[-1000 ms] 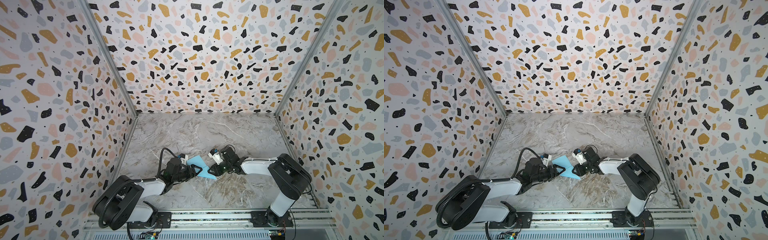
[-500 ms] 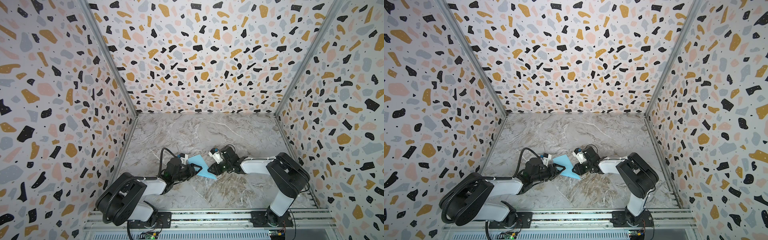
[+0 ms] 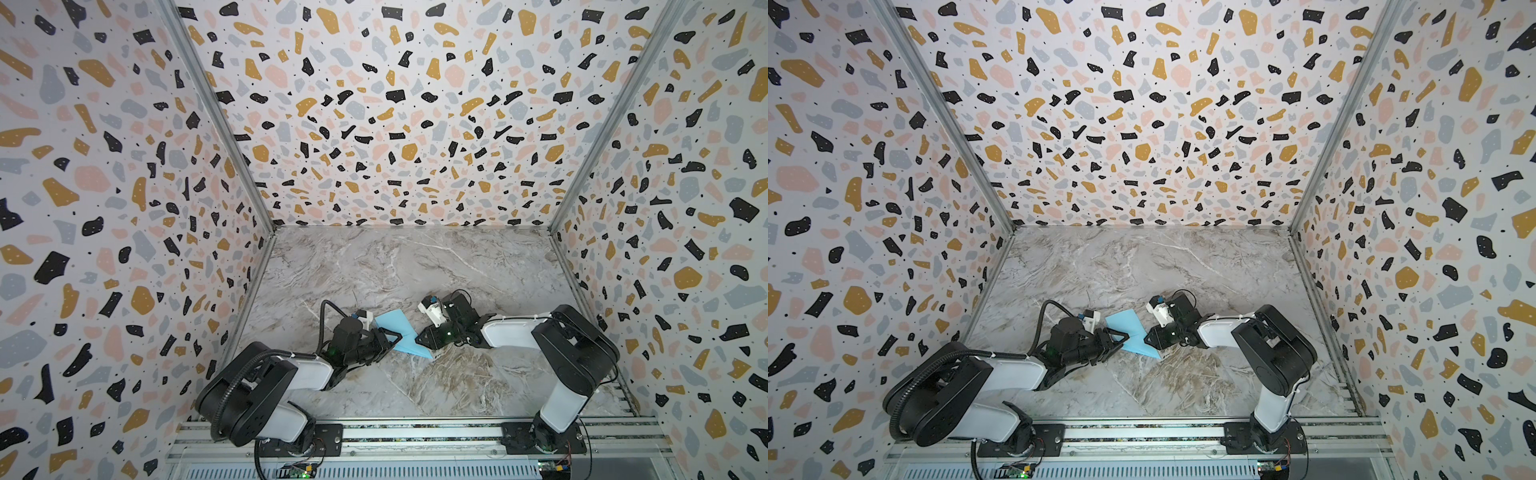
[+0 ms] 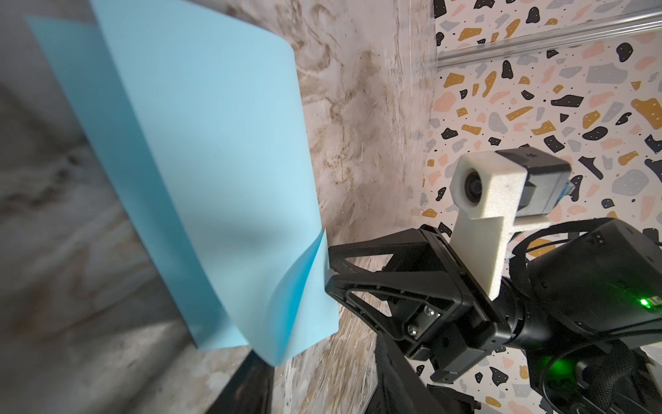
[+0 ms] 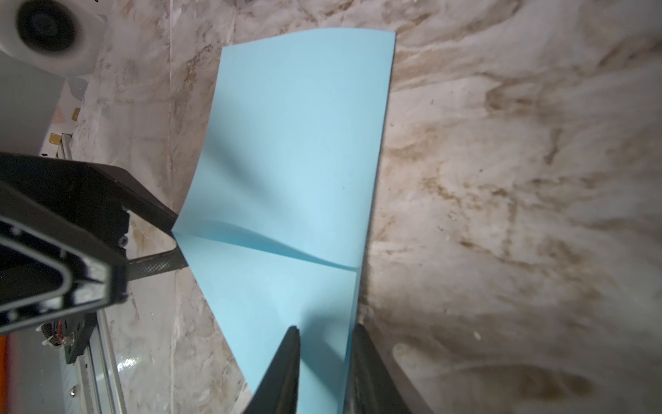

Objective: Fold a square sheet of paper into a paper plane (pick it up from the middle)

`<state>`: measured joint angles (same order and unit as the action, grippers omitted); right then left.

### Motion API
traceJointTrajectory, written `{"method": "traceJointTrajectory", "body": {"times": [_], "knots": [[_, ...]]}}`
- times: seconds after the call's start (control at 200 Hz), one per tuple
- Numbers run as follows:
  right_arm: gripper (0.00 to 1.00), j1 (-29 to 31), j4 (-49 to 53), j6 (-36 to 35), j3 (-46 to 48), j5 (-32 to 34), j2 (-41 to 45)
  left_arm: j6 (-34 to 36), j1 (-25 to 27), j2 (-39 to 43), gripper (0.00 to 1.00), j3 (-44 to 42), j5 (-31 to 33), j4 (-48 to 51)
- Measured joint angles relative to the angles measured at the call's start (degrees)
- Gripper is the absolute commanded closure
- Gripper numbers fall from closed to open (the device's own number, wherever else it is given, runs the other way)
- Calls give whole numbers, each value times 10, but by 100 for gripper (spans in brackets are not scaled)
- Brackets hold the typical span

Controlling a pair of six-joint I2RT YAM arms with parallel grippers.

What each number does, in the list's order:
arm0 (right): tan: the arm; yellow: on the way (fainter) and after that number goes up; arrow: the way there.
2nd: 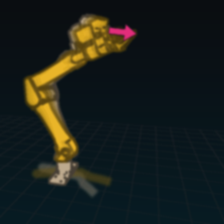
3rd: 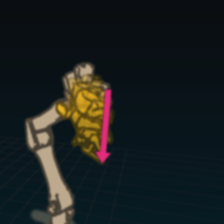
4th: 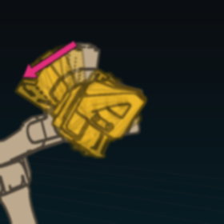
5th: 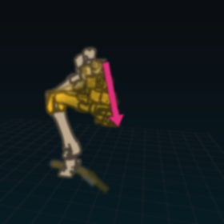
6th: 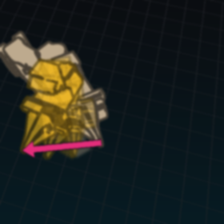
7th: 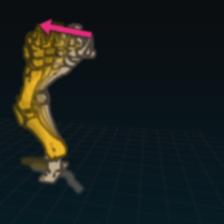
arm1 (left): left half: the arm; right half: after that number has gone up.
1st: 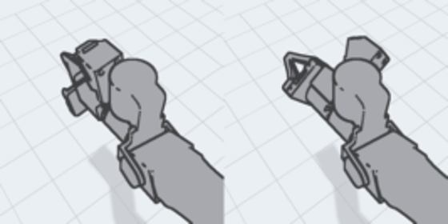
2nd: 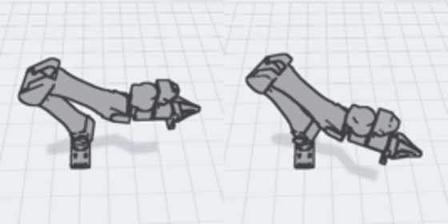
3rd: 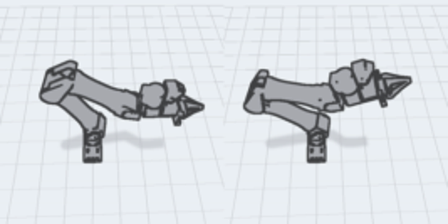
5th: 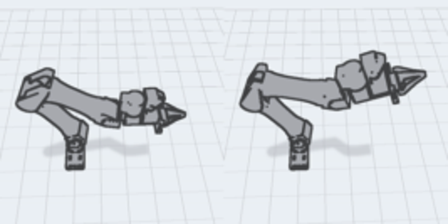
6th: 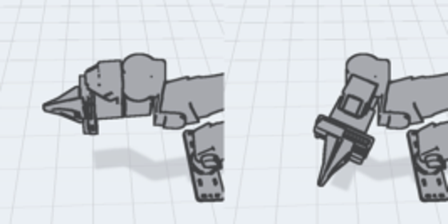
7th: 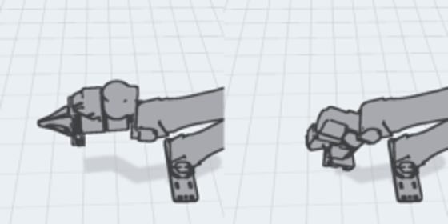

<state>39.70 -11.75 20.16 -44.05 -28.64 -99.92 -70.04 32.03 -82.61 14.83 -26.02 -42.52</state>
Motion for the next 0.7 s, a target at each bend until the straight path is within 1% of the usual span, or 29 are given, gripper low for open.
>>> {"method": "traceJointTrajectory", "body": {"times": [0.23,0.511,0.606,0.696], "knots": [[74,-1,-7,4,3,-2,-1,-12,15,-29,64,6,5,-14],[74,-1,-13,4,6,-3,-1,-8,18,-54,73,24,8,-12],[73,-1,-16,3,7,-3,-1,-2,18,-62,77,33,9,-10],[70,-1,-19,3,8,-3,-1,4,18,-66,84,43,10,-9]]}}
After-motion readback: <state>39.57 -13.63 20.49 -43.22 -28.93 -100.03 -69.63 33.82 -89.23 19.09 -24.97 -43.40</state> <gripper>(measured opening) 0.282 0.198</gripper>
